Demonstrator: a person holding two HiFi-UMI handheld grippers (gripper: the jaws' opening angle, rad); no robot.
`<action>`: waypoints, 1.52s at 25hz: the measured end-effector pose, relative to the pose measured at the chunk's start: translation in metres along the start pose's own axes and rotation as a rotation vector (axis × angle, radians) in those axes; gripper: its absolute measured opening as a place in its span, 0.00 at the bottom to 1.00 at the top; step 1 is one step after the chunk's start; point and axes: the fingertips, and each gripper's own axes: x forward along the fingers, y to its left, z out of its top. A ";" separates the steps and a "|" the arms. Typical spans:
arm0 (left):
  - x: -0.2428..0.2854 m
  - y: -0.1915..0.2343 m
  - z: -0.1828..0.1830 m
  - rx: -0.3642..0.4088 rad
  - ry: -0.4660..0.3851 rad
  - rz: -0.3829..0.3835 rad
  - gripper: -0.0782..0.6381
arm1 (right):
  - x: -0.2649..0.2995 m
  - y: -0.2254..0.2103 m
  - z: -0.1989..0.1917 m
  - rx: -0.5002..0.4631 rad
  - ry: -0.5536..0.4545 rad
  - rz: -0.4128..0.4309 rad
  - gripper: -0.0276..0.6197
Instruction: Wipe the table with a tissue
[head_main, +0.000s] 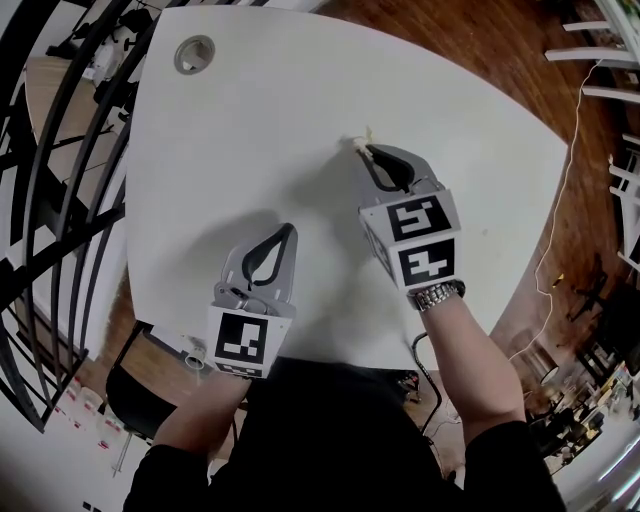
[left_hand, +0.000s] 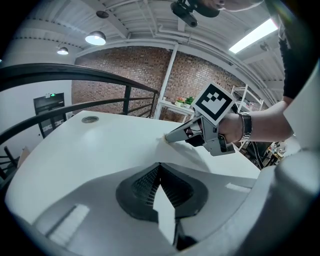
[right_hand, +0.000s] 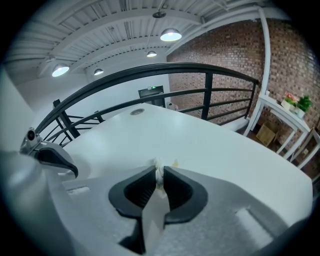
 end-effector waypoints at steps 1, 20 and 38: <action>0.000 0.002 -0.001 0.000 0.001 0.001 0.13 | 0.001 0.000 0.001 0.000 -0.001 -0.002 0.10; 0.000 0.011 0.001 -0.009 0.004 0.015 0.13 | 0.009 -0.025 0.016 -0.007 -0.012 -0.052 0.10; -0.007 0.009 0.001 0.005 -0.004 0.010 0.13 | -0.008 -0.037 0.008 0.012 -0.007 -0.113 0.10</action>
